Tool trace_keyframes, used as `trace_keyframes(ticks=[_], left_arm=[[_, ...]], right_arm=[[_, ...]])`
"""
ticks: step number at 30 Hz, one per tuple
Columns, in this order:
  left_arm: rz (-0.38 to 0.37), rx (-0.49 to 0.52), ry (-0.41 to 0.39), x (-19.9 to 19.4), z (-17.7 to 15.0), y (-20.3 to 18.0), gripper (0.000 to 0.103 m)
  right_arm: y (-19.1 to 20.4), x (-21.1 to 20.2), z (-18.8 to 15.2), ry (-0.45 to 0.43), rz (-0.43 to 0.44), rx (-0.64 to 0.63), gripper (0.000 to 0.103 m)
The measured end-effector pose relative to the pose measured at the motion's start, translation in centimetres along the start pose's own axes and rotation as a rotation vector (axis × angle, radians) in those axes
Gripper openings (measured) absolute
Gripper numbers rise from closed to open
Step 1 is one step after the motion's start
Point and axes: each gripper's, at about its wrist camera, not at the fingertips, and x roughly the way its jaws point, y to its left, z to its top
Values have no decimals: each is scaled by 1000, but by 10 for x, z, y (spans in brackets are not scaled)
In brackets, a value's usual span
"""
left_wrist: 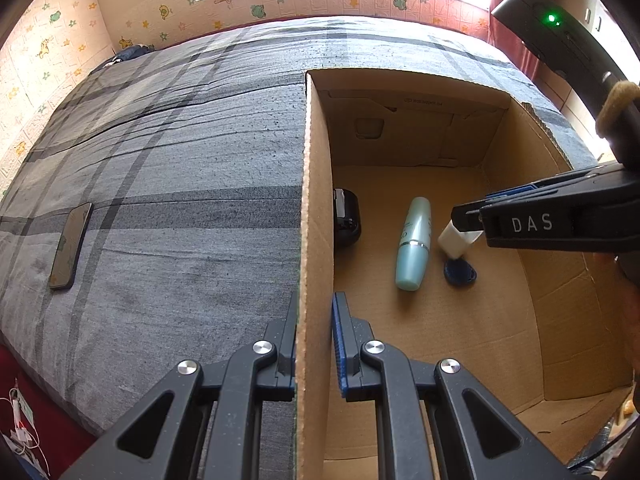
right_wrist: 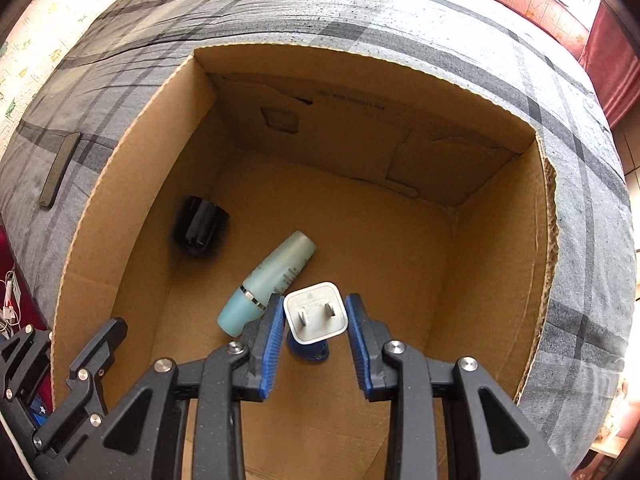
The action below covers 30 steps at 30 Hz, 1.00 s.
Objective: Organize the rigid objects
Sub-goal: 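Open the right gripper to release the charger plug into the box, then withdraw the right gripper from the box toward the keychain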
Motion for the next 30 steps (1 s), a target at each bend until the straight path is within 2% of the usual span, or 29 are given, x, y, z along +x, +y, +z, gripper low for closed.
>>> trace_keyframes(ticks=[2,15,19,24,25,26,28,30], left_arm=[[6,1,-3,0,0,-1,14],[6,1,-5,0,-1,-1,14],[6,2,-5,1,-2,-1,14],[7,2,-5,1,-2,-1,14],[8,3,-4,1,-2,-1,14],[8,3,-4,1,-2,-1,14],[7,2,-4,1,-2,-1,14],[8,3,-4,1,-2,-1,14]], right_arm=[[0,-2,0,-1,5,-1,40],[9,-13,-2,-25,14,-17,42],[11,-20,-4,-48,14,-18,57],[11,-37,-4,-87,15,-14,63],[11,-41,-5,-97,15,-12,73],[11,-46,-5,-110,15,-10,88],[12,-56,-6,-133,6,-8,103],[13,-64,-5,-142,-8,-12,103]])
